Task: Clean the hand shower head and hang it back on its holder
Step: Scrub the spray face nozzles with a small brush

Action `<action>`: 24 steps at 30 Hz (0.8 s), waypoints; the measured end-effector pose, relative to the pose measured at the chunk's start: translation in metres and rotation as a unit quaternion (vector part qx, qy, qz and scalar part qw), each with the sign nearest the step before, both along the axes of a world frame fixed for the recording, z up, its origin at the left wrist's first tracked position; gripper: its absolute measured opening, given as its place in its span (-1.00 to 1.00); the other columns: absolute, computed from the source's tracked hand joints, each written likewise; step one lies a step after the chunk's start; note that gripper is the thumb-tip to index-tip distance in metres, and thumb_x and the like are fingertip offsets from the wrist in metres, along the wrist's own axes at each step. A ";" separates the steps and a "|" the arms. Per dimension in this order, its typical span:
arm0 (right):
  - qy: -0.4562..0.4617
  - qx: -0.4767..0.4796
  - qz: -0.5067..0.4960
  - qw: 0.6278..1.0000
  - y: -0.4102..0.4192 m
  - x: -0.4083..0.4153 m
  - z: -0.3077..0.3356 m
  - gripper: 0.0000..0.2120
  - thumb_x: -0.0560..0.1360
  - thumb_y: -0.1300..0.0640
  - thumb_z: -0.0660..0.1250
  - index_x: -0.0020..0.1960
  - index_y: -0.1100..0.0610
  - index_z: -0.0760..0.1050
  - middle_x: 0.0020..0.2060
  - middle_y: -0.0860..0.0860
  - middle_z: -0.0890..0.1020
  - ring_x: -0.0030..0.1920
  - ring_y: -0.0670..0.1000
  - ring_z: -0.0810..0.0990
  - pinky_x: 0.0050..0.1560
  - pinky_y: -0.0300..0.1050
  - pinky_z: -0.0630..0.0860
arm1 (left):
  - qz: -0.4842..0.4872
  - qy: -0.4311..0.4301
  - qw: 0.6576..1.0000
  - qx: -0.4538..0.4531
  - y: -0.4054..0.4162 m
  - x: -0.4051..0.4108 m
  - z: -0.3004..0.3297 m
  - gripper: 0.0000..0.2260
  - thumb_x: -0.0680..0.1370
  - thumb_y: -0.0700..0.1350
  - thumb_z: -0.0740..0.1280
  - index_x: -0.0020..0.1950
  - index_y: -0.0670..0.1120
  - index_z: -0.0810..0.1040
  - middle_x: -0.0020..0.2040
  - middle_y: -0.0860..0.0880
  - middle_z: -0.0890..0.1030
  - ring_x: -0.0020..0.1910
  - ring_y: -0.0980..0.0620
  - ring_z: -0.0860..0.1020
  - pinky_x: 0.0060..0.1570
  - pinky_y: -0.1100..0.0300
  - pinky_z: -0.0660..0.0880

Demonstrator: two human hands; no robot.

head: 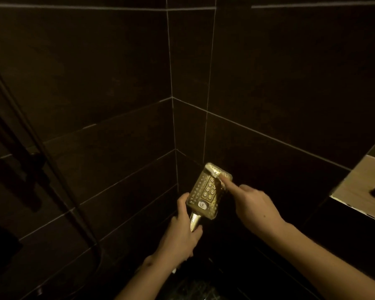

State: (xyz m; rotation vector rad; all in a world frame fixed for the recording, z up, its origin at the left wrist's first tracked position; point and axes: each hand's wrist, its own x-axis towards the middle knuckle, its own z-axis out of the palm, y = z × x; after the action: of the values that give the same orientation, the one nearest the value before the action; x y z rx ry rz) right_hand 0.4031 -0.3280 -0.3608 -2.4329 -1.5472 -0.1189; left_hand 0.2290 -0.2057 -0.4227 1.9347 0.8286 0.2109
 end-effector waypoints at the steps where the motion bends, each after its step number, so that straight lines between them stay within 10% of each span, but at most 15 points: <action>1: 0.003 -0.020 0.019 1.000 -0.002 -0.008 -0.005 -0.31 0.62 0.08 0.10 0.53 -0.30 -0.25 -0.04 -0.03 0.52 -0.31 -0.11 0.51 -0.28 -0.18 0.56 | 0.001 0.000 1.000 -0.003 0.000 0.000 -0.001 -0.16 0.58 -0.16 0.42 0.49 0.41 -0.09 0.15 -0.09 0.59 -0.34 -0.04 0.67 -0.44 0.24 0.55; 5: 0.004 -0.094 0.116 0.989 -0.011 -0.037 -0.023 -0.25 0.63 0.06 0.07 0.42 -0.37 -0.46 0.01 -0.02 0.49 -0.29 -0.05 0.51 -0.25 -0.13 0.52 | 0.000 0.007 1.000 -0.007 0.001 -0.005 -0.007 -0.17 0.58 -0.17 0.42 0.50 0.38 -0.09 0.13 -0.09 0.60 -0.38 -0.02 0.66 -0.46 0.25 0.54; 17: 0.024 0.025 -0.054 0.998 -0.010 0.013 -0.005 -0.26 0.58 0.24 0.13 0.55 -0.24 -0.18 -0.14 -0.01 0.51 -0.30 -0.06 0.52 -0.27 -0.07 0.60 | -0.010 0.008 1.000 0.016 -0.004 -0.013 -0.010 -0.17 0.60 -0.14 0.41 0.47 0.43 -0.13 0.20 -0.03 0.54 -0.25 0.00 0.65 -0.44 0.25 0.56; 24: 0.011 -0.085 0.099 0.991 -0.017 -0.040 -0.030 -0.29 0.63 0.05 0.08 0.50 -0.31 -0.37 0.02 -0.03 0.49 -0.28 -0.07 0.51 -0.24 -0.17 0.51 | -0.004 0.007 1.000 0.001 -0.007 -0.010 -0.013 -0.18 0.59 -0.15 0.41 0.47 0.41 -0.12 0.12 -0.07 0.60 -0.33 0.01 0.65 -0.46 0.28 0.53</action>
State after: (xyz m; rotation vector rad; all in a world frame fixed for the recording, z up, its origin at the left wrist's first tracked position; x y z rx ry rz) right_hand 0.3633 -0.3455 -0.3909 -2.3765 -1.8453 0.0797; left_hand 0.2191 -0.2122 -0.4354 1.9436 0.8304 0.1937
